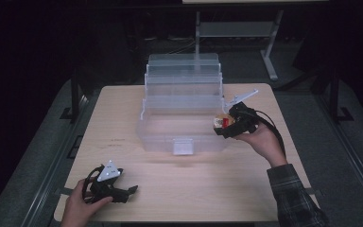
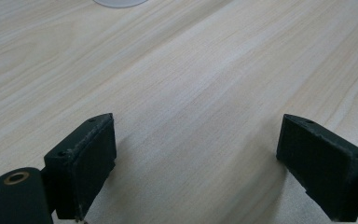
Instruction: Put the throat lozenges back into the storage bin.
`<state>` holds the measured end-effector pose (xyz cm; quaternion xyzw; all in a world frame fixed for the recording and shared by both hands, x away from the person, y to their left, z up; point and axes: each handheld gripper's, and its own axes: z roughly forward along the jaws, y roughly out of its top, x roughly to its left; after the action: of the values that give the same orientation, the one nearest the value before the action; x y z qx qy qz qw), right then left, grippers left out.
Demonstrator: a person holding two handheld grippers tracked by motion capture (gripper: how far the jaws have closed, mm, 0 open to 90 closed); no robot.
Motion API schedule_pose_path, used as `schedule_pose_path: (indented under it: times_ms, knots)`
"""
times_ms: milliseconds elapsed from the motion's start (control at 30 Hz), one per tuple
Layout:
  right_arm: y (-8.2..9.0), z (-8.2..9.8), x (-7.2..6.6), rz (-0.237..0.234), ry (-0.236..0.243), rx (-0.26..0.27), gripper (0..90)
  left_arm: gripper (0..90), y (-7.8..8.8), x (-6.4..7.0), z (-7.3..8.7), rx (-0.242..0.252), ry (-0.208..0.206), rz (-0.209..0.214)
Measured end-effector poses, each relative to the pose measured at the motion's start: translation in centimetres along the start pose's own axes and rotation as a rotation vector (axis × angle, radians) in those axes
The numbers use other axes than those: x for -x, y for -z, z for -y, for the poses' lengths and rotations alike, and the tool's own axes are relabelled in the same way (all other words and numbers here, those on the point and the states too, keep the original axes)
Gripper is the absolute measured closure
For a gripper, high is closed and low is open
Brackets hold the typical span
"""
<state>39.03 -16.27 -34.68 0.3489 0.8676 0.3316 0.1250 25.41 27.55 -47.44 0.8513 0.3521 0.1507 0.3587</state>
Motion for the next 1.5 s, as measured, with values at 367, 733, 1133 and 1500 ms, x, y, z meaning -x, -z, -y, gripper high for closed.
schedule_pose_path:
  times_ms: [367,733,1133,1500]
  knots:
    - [-1.5,-1.1,0.3,0.005,0.009,-0.008,19.6,11.0,0.0,0.0,0.0,0.000,0.000,0.000]
    - [-3.0,-0.9,0.6,-0.005,0.005,-0.033,19.5,11.0,0.0,0.0,0.0,0.000,0.000,0.000]
    - [-3.6,-0.7,0.5,-0.010,0.004,-0.053,19.2,11.0,0.0,0.0,0.0,0.000,0.000,0.000]
    - [-3.4,-0.6,0.6,-0.014,0.001,-0.051,18.4,11.0,0.0,0.0,0.0,0.000,-0.001,0.000]
